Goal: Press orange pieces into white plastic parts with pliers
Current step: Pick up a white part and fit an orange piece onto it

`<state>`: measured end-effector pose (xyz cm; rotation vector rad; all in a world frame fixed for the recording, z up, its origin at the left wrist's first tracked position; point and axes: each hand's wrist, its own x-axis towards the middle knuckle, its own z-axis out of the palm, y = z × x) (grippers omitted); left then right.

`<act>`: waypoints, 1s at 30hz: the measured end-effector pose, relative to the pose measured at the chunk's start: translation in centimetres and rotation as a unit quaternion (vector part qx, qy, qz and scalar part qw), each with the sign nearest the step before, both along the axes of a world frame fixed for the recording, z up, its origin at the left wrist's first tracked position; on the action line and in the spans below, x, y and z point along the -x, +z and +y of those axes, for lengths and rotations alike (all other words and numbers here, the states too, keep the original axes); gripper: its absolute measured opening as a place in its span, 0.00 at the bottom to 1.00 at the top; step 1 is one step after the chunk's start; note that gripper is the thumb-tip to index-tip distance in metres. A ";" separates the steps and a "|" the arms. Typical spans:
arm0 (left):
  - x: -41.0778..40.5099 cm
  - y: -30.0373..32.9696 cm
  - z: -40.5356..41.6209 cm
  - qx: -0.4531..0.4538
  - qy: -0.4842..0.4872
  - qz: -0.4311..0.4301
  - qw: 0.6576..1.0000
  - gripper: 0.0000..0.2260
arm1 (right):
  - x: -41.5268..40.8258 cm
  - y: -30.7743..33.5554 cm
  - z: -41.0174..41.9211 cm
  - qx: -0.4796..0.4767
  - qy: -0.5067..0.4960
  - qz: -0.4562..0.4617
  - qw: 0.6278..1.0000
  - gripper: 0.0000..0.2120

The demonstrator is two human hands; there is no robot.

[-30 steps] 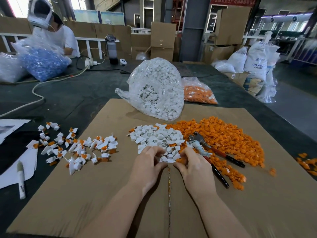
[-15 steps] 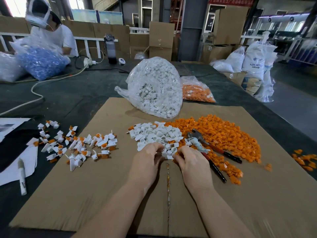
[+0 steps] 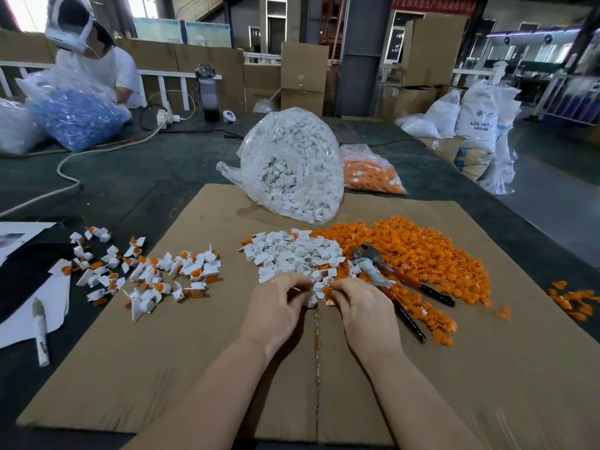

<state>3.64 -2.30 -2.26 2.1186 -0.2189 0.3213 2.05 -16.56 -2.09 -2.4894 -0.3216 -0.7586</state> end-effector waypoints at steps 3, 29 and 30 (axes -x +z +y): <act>0.0 0.1 0.1 -0.016 -0.013 0.001 1.000 0.11 | 0.0 0.0 0.0 -0.003 -0.006 0.008 1.000 0.02; -1.2 -1.1 0.1 -0.117 -0.067 0.013 0.991 0.10 | -0.1 -0.1 0.0 -0.014 -0.025 0.057 0.998 0.07; -1.2 -1.1 0.1 -0.122 -0.072 0.012 0.990 0.11 | -0.1 -0.2 0.0 -0.013 -0.026 0.057 0.998 0.07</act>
